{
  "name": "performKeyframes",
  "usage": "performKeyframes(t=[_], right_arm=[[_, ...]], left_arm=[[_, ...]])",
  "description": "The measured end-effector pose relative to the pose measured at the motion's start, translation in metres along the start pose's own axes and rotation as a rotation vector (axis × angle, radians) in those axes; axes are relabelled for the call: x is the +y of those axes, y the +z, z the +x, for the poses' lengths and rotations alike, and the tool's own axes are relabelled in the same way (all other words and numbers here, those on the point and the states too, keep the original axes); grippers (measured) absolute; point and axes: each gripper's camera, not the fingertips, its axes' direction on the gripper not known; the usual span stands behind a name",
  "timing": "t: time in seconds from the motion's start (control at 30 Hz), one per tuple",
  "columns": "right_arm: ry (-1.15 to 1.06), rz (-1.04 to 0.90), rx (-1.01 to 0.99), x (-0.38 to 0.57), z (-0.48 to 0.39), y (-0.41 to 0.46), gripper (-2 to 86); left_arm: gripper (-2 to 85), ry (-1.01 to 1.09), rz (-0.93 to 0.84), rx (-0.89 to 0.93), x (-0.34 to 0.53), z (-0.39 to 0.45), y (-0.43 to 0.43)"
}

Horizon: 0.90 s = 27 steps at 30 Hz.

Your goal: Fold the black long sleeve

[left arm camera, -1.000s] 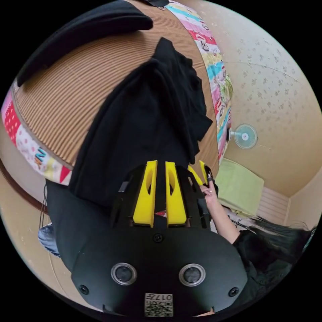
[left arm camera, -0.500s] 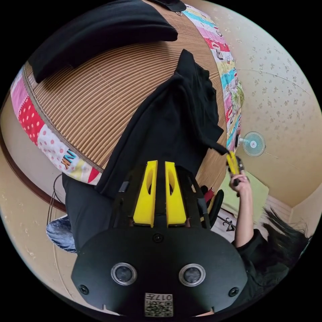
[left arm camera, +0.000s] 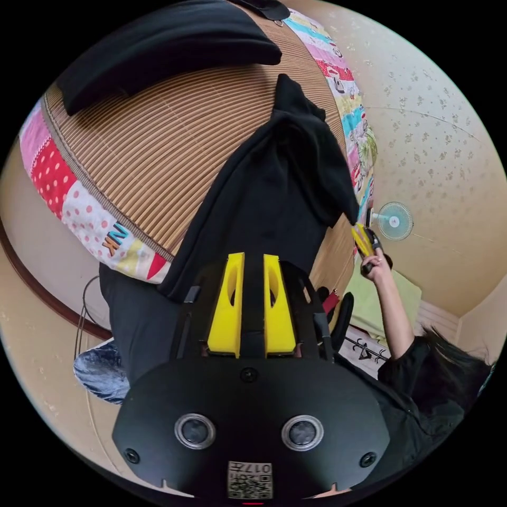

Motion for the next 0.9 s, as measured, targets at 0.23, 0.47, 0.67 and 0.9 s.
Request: performKeyframes(t=[0.23, 0.47, 0.67, 0.9], right_arm=[[-0.249, -0.213, 0.372, 0.068, 0.033, 0.021, 7.4], [-0.392, -0.310, 0.521, 0.102, 0.042, 0.031, 11.3], [-0.498, -0.405, 0.527, 0.122, 0.029, 0.038, 12.3], [-0.553, -0.483, 0.627, 0.117, 0.009, 0.050, 10.9]], left_arm=[[8.5, 0.070, 0.048, -0.212, -0.013, 0.006, -0.005], [10.6, 0.192, -0.106, -0.322, -0.026, 0.011, 0.024], [10.6, 0.240, -0.147, -0.355, -0.012, 0.012, 0.028], [10.9, 0.097, -0.261, -0.321, 0.001, -0.008, 0.032]])
